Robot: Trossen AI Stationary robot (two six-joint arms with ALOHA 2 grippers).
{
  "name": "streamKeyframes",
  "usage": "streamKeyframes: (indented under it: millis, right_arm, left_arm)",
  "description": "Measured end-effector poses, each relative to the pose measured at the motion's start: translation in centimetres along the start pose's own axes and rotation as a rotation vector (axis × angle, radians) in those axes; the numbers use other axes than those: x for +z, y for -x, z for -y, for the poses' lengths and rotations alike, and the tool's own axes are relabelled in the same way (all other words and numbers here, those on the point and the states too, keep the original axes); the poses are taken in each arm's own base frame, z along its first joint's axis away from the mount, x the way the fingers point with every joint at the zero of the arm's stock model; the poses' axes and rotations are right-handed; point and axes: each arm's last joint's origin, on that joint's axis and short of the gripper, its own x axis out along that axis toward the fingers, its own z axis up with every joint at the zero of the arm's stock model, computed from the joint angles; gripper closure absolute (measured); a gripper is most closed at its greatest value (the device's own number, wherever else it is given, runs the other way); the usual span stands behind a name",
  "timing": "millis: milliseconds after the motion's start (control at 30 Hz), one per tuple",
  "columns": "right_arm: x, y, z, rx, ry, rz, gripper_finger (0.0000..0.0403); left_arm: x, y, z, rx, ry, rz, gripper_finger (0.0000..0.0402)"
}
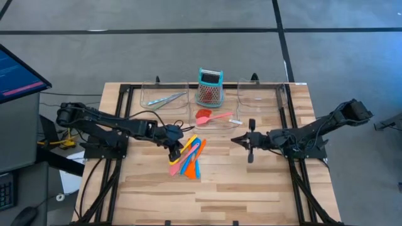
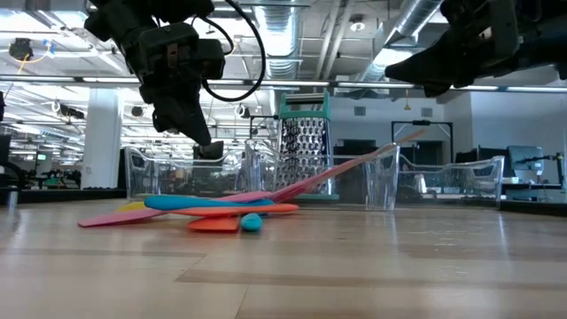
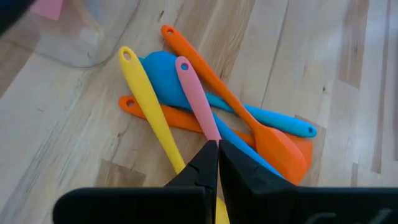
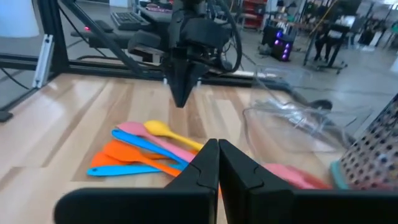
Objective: Pick & Place Kitchen Items
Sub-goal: Put the yellow serving spoon into the right transparent bin
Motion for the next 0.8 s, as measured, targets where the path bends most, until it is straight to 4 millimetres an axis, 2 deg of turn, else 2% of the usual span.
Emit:
streamKeyframes:
  millis: [133, 433, 600, 800]
  right_arm:
    - [-0.1, 0.1, -0.3, 0.018, -0.022, -0.009, 0.0403]
    - [-0.2, 0.0, -0.1, 0.009, 0.073, -0.022, 0.0403]
    - [-0.7, -0.1, 0.4, -0.013, 0.087, -0.070, 0.0403]
    - [-1.3, -0.2, 0.9, -0.039, 0.087, -0.129, 0.0403]
  left_arm:
    - [0.1, 0.0, 0.0, -0.003, -0.001, 0.006, 0.0398]
    - [0.1, 0.0, 0.0, 0.000, 0.001, 0.017, 0.0398]
    - [0.1, 0.0, -0.2, 0.049, 0.075, 0.041, 0.0397]
    - [-1.5, -0.7, -1.0, 0.079, 0.085, -0.006, 0.0363]
